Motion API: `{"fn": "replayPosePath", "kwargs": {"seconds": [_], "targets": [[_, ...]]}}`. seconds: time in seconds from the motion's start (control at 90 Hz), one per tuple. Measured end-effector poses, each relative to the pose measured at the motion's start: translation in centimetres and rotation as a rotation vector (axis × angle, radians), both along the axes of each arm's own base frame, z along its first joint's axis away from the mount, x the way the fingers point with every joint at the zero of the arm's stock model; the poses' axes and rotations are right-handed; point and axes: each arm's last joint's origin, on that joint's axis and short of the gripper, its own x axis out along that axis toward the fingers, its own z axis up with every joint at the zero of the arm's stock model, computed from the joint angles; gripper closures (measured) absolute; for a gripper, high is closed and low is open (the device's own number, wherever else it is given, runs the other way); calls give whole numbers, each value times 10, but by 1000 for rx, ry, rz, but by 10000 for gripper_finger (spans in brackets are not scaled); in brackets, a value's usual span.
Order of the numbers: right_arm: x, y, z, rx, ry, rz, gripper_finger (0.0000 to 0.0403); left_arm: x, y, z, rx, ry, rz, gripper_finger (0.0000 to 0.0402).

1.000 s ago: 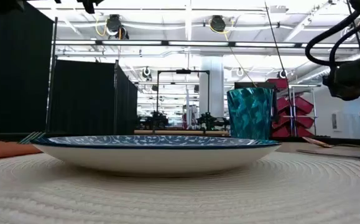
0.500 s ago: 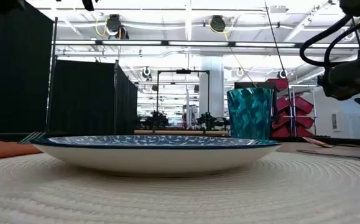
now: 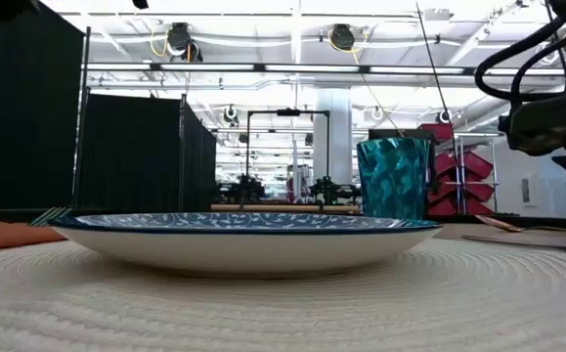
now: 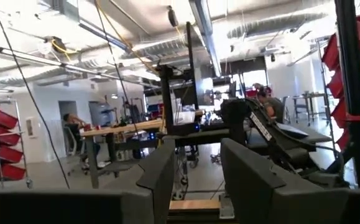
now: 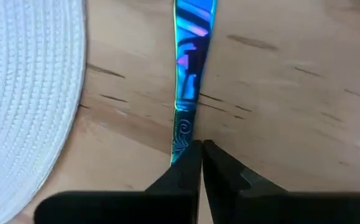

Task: Set table place
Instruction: Move the blue table knife to the right of the white tablemat

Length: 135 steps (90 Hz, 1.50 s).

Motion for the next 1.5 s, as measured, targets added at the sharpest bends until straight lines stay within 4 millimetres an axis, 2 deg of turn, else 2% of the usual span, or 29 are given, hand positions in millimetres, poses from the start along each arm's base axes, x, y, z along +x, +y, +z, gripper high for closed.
{"fn": "replayPosePath", "kwargs": {"seconds": [0.144, 0.289, 0.478, 0.756, 0.967, 1.233, 1.5], "targets": [[8, 8, 8, 42, -52, -5, 403, -5, -1, 3, 8, -21, -17, 285], [7, 9, 9, 38, -41, -10, 403, -7, -2, 4, 19, -30, -44, 285], [-2, 12, 9, 48, 36, -17, 403, -8, -2, 3, 19, -13, -47, 285], [-11, 35, 10, 153, 16, -61, 403, -8, -2, 3, 20, -8, -47, 285], [-17, 46, 10, 190, 8, -93, 403, -8, -2, 2, 20, -2, -47, 285], [-7, 55, -3, 174, 22, -90, 403, -7, -2, 2, 20, 5, -50, 285], [6, 68, 5, 176, 24, -87, 403, -7, -2, 2, 22, 3, -57, 285]]}}
